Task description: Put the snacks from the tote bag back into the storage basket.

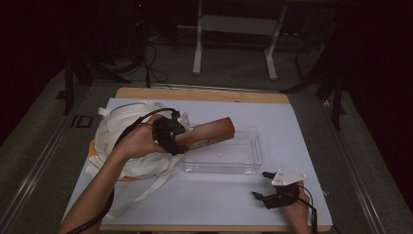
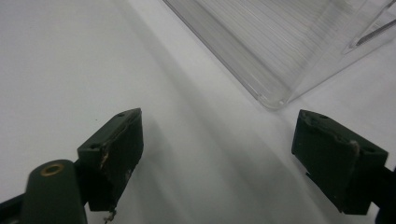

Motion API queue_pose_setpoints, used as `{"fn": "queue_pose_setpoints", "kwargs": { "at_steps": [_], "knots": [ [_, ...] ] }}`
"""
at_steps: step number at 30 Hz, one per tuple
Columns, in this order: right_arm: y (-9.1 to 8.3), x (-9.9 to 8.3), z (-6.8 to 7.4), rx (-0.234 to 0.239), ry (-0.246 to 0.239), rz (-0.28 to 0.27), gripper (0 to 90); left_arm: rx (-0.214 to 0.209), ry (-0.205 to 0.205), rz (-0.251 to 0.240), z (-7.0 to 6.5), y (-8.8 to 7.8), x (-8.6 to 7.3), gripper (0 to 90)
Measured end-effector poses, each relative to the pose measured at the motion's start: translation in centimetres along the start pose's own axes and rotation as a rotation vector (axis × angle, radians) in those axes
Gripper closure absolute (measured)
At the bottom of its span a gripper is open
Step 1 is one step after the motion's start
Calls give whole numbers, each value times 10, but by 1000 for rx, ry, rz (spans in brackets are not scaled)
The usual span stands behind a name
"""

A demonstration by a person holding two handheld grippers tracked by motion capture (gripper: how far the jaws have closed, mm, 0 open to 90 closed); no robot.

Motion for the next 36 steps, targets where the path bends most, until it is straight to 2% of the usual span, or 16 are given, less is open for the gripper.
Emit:
{"fn": "queue_pose_setpoints", "kwargs": {
  "at_steps": [11,36],
  "knots": [
    [0,0,0,0,0,-1,167,-18,38,10,-5,8,7,440],
    [0,0,0,2,-2,1,167,-55,82,48,-11,21,8,439]
  ]
}}
Point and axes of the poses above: each handheld gripper's, and its own axes: y roughly forward along the jaws, x roughly out of its top, z roughly to its left, the point moved 8 cm from there along y, roughly forward along the jaws, and after that the axes turned 1 degree about -y, right-handed, at the moved point
